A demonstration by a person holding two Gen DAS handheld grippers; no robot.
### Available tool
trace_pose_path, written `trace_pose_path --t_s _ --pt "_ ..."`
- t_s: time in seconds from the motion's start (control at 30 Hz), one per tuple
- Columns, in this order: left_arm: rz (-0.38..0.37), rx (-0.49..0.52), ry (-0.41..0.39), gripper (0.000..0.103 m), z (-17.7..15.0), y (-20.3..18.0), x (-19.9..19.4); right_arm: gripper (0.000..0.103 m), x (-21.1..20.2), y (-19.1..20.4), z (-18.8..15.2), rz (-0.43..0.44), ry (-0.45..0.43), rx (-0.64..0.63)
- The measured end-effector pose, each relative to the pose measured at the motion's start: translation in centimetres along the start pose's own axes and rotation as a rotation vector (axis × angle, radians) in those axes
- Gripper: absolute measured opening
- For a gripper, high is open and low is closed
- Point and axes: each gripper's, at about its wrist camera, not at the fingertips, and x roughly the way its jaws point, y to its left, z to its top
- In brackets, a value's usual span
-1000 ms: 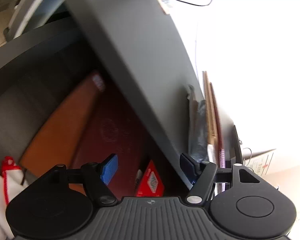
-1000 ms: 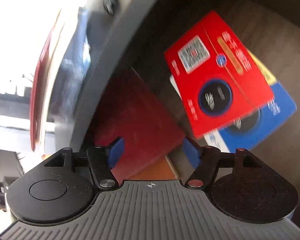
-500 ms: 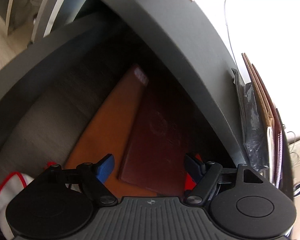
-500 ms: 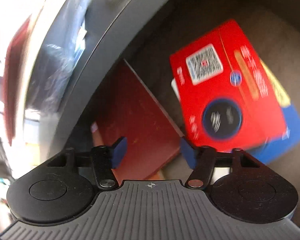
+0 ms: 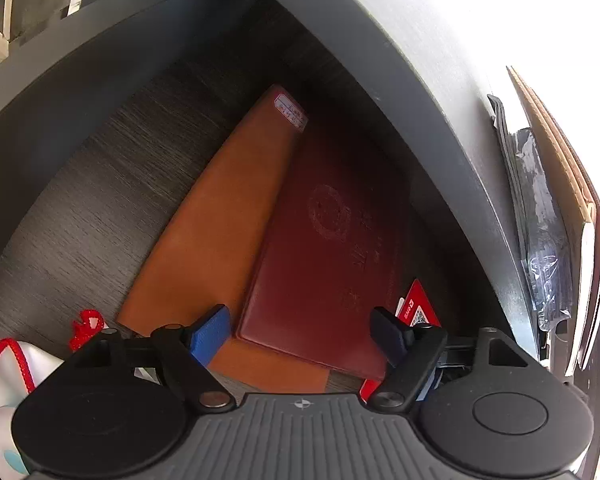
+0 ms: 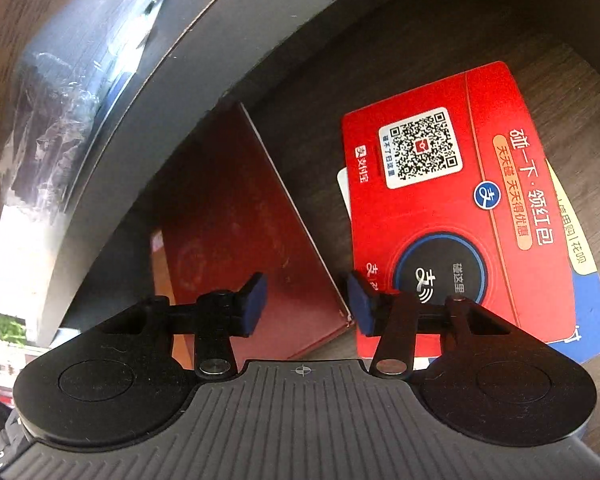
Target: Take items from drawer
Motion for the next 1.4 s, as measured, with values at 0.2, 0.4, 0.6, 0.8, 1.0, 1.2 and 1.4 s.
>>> trace_pose_path --t_s 0.2,0.4,0.6,0.8,1.0,1.2,1.4 --pt "0.004 -0.003 0.001 0.07 -4.4 2.3 2.8 0.05 0.5 -1.5 0.2 0.07 0.09 0.098" --pt "-0.032 -0.042 -0.009 0.07 -5.6 4.9 -0.8 0.048 0.7 -2.0 0.0 0.092 0.149 0.137" --pt "-0.042 -0.056 -0.012 0.071 -6.0 5.3 -2.6 0.053 0.3 -1.9 -0.8 0.121 0.08 0.215" --pt "-0.104 -0.079 -0.044 0.073 -5.9 5.2 -2.8 0.029 -1.8 -1.1 -2.1 0.234 -0.016 0.238" --pt "-0.212 -0.093 -0.114 0.057 -6.1 5.1 -2.4 0.028 -1.8 0.4 -2.9 0.281 -0.009 0.23" --pt "-0.265 -0.109 -0.14 0.055 -6.3 5.3 -2.2 0.034 -1.0 0.0 -3.2 0.272 0.039 0.282" --pt "-0.283 -0.098 -0.143 0.055 -6.3 5.2 -2.0 0.051 0.7 1.0 -4.4 0.289 0.078 0.343"
